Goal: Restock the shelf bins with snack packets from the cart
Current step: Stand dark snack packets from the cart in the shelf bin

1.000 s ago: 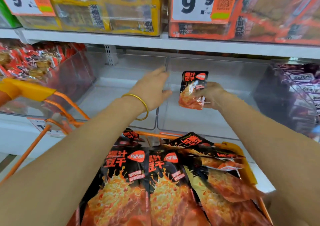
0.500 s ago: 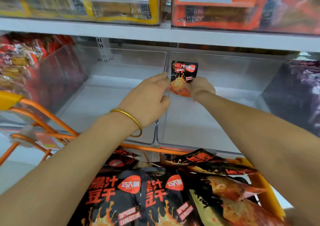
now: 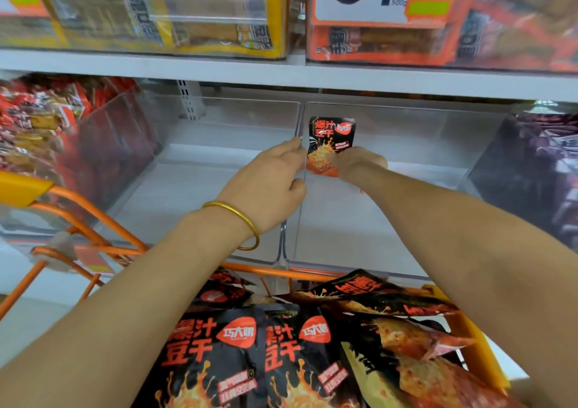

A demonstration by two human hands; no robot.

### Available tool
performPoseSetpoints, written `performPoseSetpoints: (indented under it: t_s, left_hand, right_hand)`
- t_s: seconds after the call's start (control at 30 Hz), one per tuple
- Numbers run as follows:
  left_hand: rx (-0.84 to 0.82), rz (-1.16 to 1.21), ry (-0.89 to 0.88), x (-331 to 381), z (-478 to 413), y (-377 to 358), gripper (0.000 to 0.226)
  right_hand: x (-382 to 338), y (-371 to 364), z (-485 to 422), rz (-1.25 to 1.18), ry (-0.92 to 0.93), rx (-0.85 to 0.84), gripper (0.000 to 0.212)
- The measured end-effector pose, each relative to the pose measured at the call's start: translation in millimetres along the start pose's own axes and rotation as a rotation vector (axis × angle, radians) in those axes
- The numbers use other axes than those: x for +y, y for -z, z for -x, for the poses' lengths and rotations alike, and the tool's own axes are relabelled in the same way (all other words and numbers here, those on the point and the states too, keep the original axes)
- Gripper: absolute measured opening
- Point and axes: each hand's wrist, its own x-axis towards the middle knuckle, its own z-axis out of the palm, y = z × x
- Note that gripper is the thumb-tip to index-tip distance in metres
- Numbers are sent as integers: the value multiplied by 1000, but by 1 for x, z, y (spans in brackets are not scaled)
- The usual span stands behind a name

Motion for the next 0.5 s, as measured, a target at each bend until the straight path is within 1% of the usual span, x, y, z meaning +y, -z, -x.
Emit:
performPoseSetpoints:
  t_s: [0.13, 0.17, 0.23, 0.27, 0.3, 0.33, 0.37, 0.4, 0.47, 0.5]
  left_hand:
    - [14, 10, -21, -1, 2, 0, 46]
    - [28, 15, -24, 0, 3, 0, 46]
    - [90, 19, -46, 2, 8, 2, 46]
    - [144, 20, -84, 4, 12, 5, 43]
    - [202, 23, -140, 8, 16, 8, 39]
    - [235, 42, -196, 13, 21, 12, 36]
    - [235, 87, -252, 18, 26, 15, 35]
    - [186, 150, -287, 24, 31, 19, 36]
    - [-7, 279, -283, 39, 41, 20, 40]
    - [-95, 293, -267, 45, 44, 19, 43]
  right_hand:
    - [6, 4, 16, -10, 7, -15, 65]
    - [9, 6, 22, -46, 13, 1, 58]
    - [15, 12, 38, -172, 6, 51, 21]
    - [19, 15, 48, -242, 32, 69, 26]
    - [23, 18, 60, -316, 63, 63, 40]
    - [26, 21, 74, -398, 96, 55, 47]
    - [30, 23, 90, -456, 141, 62, 48]
    - [34, 22, 109, -495, 196, 78, 44]
    - [44, 17, 146, -586, 289, 117, 31]
    - [47, 14, 162, -628, 312, 127, 26]
